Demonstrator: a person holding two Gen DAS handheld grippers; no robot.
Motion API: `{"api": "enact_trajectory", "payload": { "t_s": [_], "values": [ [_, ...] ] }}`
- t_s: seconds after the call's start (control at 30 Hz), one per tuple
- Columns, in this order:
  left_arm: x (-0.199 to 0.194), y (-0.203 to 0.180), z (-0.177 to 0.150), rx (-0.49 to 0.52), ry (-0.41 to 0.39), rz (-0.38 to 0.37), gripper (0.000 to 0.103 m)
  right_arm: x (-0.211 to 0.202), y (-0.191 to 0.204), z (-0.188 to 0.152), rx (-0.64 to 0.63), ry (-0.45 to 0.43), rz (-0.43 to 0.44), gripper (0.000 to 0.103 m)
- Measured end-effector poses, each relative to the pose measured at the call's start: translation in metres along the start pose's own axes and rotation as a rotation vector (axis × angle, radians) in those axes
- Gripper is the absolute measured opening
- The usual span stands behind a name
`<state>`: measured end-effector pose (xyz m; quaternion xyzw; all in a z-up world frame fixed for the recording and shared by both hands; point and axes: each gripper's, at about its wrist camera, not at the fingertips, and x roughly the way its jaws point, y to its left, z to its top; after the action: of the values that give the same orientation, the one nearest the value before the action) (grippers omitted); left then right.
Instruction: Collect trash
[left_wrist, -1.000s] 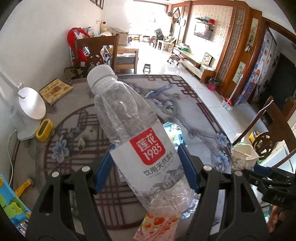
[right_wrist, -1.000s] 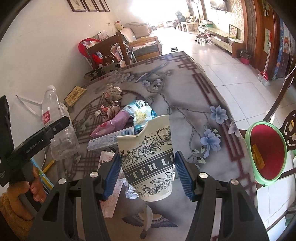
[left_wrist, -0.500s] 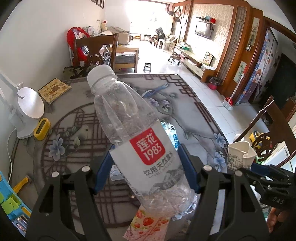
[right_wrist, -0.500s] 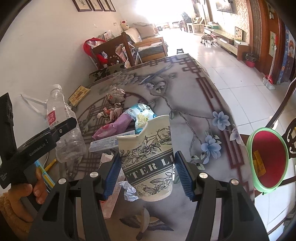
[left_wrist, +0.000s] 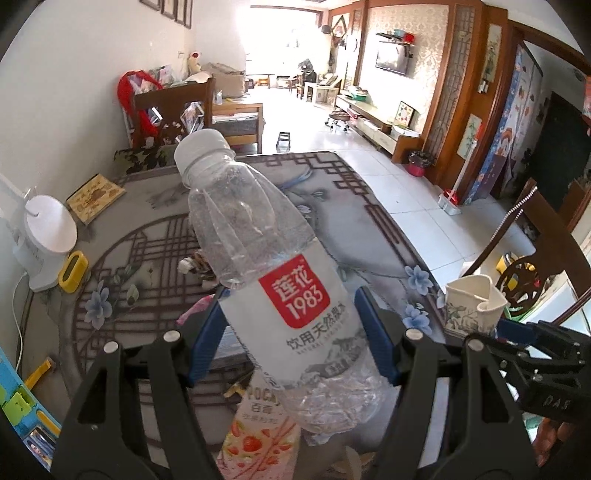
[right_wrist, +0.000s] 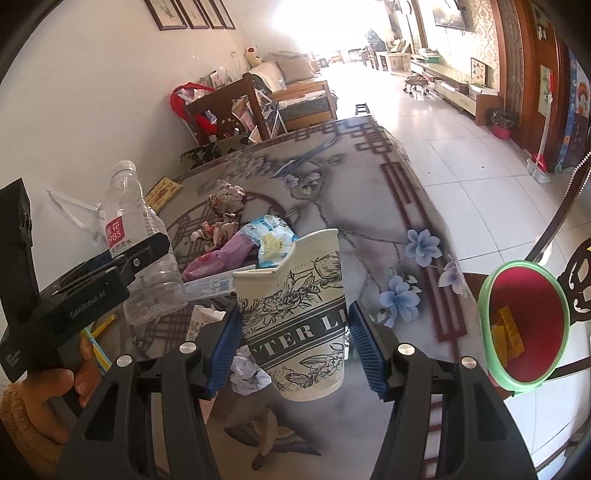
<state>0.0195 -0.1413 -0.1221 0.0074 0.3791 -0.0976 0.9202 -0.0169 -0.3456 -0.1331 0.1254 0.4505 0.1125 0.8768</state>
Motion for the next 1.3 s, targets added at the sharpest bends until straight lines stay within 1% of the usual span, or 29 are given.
{"api": "enact_trajectory", "payload": {
  "t_s": [0.27, 0.4, 0.53, 0.67, 0.87, 1.0, 1.1, 1.27, 1.3],
  "values": [
    [0.004, -0.031, 0.002, 0.027, 0.000, -0.017, 0.067, -0.013, -0.026, -0.002, 0.028, -0.013, -0.005, 0.057],
    [0.007, -0.052, 0.003, 0.044, 0.010, -0.040, 0.067, -0.020, -0.044, -0.003, 0.050, -0.020, -0.015, 0.057],
    [0.008, -0.080, 0.005, 0.070, 0.005, -0.066, 0.067, -0.031, -0.062, -0.003, 0.064, -0.032, -0.028, 0.057],
    [0.015, -0.113, 0.007, 0.109, 0.017, -0.104, 0.067, -0.044, -0.085, -0.003, 0.093, -0.052, -0.044, 0.057],
    [0.033, -0.165, 0.012, 0.199, 0.046, -0.182, 0.067, -0.061, -0.139, -0.003, 0.168, -0.082, -0.102, 0.057],
    [0.043, -0.200, 0.013, 0.264, 0.057, -0.243, 0.067, -0.074, -0.191, -0.001, 0.244, -0.102, -0.175, 0.057],
    [0.056, -0.233, 0.010, 0.343, 0.085, -0.296, 0.067, -0.082, -0.228, -0.002, 0.318, -0.110, -0.221, 0.057],
    [0.085, -0.277, -0.004, 0.435, 0.157, -0.355, 0.067, -0.093, -0.269, -0.007, 0.384, -0.122, -0.272, 0.057],
    [0.089, -0.279, -0.006, 0.444, 0.166, -0.362, 0.067, -0.094, -0.276, -0.008, 0.395, -0.119, -0.276, 0.057]
  ]
}}
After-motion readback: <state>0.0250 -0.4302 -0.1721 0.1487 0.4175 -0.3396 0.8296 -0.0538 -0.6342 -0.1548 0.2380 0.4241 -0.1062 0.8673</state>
